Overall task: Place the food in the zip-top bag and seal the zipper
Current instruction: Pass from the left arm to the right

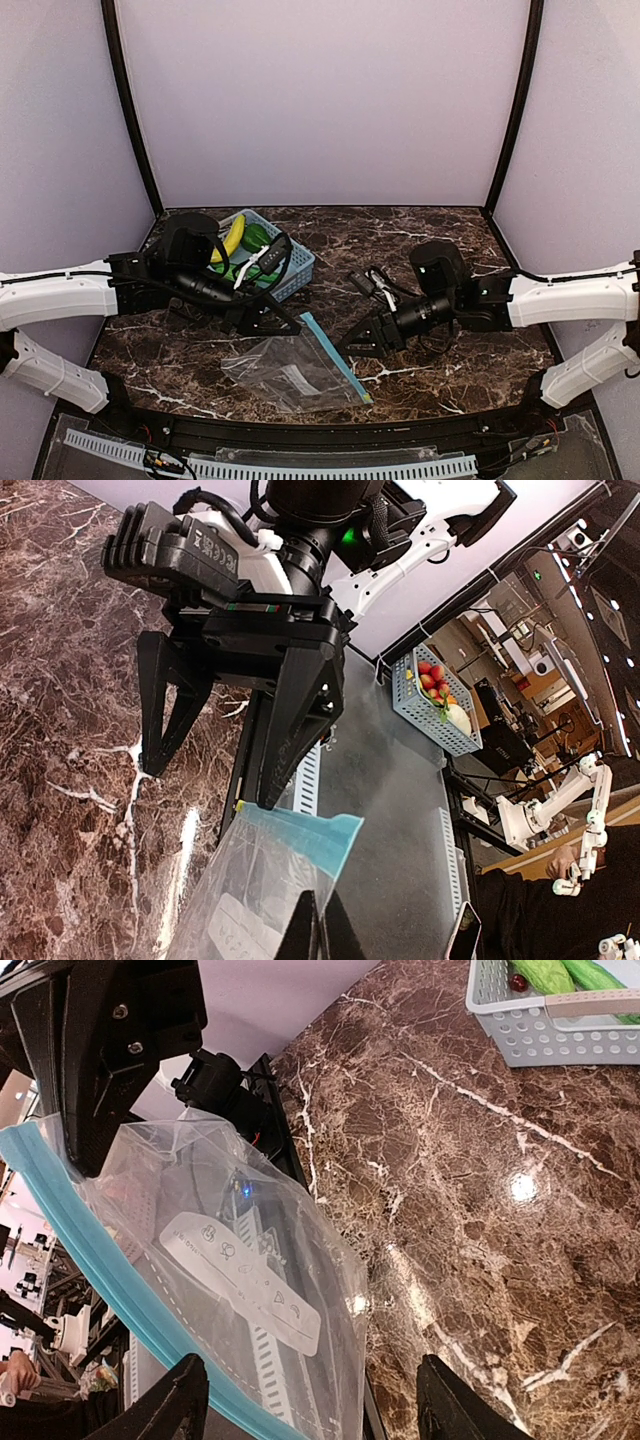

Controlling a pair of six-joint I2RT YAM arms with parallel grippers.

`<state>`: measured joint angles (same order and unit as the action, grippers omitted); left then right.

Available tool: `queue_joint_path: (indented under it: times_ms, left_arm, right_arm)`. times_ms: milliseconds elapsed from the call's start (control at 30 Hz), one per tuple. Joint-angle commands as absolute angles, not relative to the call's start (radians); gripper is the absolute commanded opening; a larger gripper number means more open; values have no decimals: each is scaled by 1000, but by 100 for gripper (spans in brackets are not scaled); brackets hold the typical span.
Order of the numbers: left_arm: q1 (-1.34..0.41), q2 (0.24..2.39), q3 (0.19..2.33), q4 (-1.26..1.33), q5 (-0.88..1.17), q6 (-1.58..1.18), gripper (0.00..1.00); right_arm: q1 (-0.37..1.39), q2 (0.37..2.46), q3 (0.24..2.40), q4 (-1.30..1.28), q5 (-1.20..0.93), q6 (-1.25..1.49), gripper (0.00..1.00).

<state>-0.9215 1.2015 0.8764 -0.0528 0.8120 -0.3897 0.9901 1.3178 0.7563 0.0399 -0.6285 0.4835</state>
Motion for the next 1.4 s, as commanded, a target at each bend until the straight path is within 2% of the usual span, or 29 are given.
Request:
queue_joint_path:
  times_ms: [0, 433, 600, 933, 1167, 1367]
  left_arm:
    - [-928, 1203, 874, -37, 822, -388, 1]
    - [-927, 1201, 878, -43, 815, -383, 1]
    - [-927, 1200, 882, -43, 816, -382, 1]
    - [-928, 1190, 878, -45, 811, -381, 1]
    - [-927, 1171, 877, -72, 785, -367, 1]
    - [-928, 1159, 899, -165, 699, -321, 3]
  right_arm:
    - [1001, 1300, 736, 77, -637, 477, 70]
    - [1018, 1307, 739, 89, -652, 481, 71]
    - [1038, 1338, 750, 114, -651, 487, 68]
    - [1086, 1421, 789, 176, -669, 507, 43]
    - [1087, 1384, 770, 182, -641, 519, 2]
    - [1087, 1287, 752, 127, -535, 534, 0]
